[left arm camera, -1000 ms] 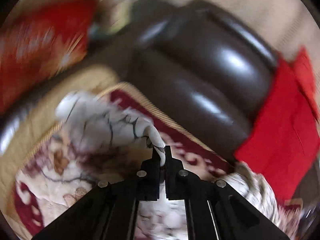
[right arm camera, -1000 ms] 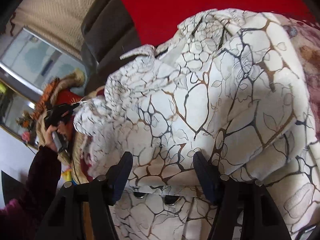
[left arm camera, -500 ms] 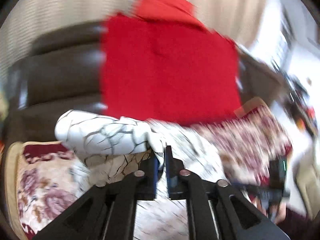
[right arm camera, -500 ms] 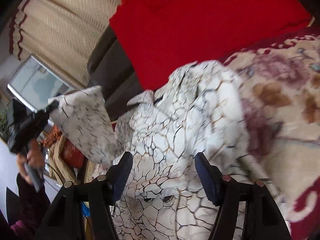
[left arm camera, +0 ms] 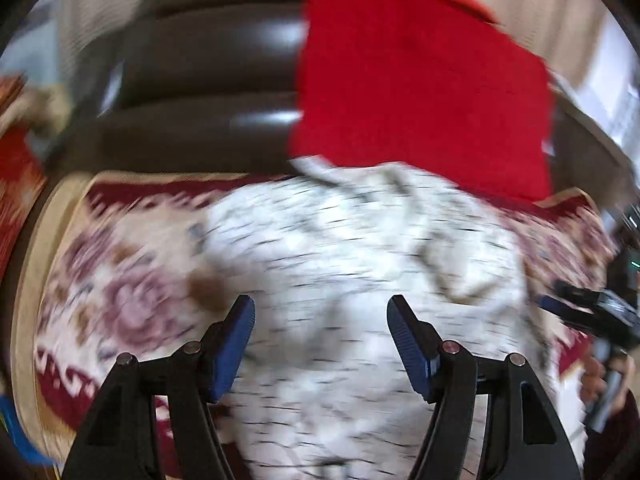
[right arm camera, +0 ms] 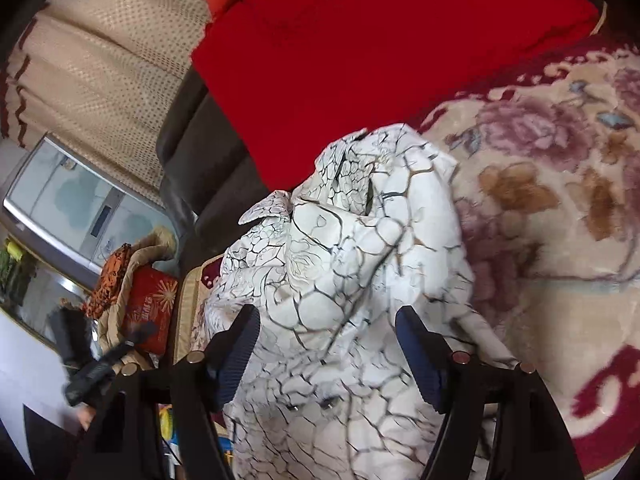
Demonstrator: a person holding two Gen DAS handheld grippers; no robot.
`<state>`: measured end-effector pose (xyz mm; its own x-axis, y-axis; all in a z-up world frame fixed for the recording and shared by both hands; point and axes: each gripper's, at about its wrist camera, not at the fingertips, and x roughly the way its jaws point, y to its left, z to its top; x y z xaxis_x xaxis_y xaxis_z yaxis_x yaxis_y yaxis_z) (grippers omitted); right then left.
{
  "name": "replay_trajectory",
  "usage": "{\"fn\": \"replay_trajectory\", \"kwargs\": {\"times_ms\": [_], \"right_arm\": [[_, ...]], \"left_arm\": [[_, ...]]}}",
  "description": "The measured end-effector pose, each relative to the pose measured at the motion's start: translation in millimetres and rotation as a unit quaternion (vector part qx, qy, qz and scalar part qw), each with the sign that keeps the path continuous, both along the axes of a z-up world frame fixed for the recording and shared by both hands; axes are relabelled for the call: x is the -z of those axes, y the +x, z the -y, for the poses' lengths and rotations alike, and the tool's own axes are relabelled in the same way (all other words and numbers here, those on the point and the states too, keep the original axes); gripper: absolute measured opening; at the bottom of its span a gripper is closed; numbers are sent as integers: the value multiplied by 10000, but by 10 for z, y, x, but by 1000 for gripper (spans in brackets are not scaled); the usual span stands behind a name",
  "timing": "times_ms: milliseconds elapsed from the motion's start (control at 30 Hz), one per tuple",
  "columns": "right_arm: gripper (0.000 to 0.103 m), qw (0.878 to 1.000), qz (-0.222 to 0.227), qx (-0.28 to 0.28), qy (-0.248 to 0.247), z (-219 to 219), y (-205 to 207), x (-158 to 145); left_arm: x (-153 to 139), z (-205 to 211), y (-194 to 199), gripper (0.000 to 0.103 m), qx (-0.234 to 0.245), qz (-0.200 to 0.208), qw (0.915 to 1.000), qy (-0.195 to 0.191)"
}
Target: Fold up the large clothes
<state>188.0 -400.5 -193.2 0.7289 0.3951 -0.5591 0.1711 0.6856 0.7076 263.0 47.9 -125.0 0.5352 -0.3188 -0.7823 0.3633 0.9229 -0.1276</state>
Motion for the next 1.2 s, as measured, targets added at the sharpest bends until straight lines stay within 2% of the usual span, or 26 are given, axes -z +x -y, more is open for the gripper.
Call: {"fn": "replay_trajectory", "kwargs": {"times_ms": [33, 167, 233, 300, 367, 400, 433, 500, 533, 600, 667, 733, 800, 867, 933, 1000, 1100, 1167, 1200], "right_arm": [[79, 10000, -61, 6, 71, -16, 58, 22], [79, 9964, -425, -20, 739, -88, 429, 228], [79, 9931, -686, -6, 954, -134, 619, 361], [79, 9868, -1064, 154, 1212, -173, 778, 531], [73, 9842, -1200, 262, 1277, -223, 894, 613], [52, 9851, -1209, 317, 1181, -239, 924, 603], [23, 9867, -1195, 307, 1055, -267, 949, 579], [18, 9908, -1079, 285, 765, -314, 974, 496], [14, 9927, -943, 310, 684, -325, 959, 447], [13, 9961, -522, 398, 582, -327, 896, 280], [12, 9978, 145, 492, 410, -307, 789, 23], [12, 9956, 712, 612, -6, -296, 653, -237], [12, 9936, 933, 595, -210, -252, 531, -302], [12, 9962, 484, 563, -465, -206, 489, -162], [16, 9980, -157, 432, -430, -143, 401, 108], [19, 9968, -580, 373, -411, -123, 284, 301], [28, 9956, -697, 406, -479, -85, 92, 341], [38, 9945, -589, 585, -632, -49, -3, 224], [58, 9938, -478, 732, -691, -17, -53, 137]], "left_arm": [[78, -80, 57, 69, -147, -47, 9999, 30], [396, -206, 292, 69, -496, -130, 9987, -42], [449, -183, 354, 52, -525, -100, 9984, -161], [541, -113, 438, 40, -492, -132, 9985, -183], [608, -57, 500, 26, -455, -224, 9985, -226], [625, -25, 530, 19, -420, -247, 9984, -268], [647, 10, 554, 15, -400, -250, 9985, -295], [632, 57, 568, 14, -357, -189, 9984, -392], [614, 84, 566, 14, -319, -142, 9984, -443], [605, 161, 577, 14, -234, -61, 9990, -382], [640, 232, 575, 14, -161, -104, 9996, -213], [695, 260, 529, 14, -65, -131, 9999, -53], [794, 280, 461, 14, 51, -124, 9995, 270], [927, 278, 380, 14, 149, -269, 9976, 622], [1002, 252, 256, 14, 332, -315, 9954, 836], [979, 226, 170, 14, 474, -297, 9939, 952], [846, 165, 132, 14, 451, -246, 9941, 959], [652, 147, 136, 14, 374, -46, 9962, 779], [590, 145, 144, 15, 332, 42, 9971, 686]]}}
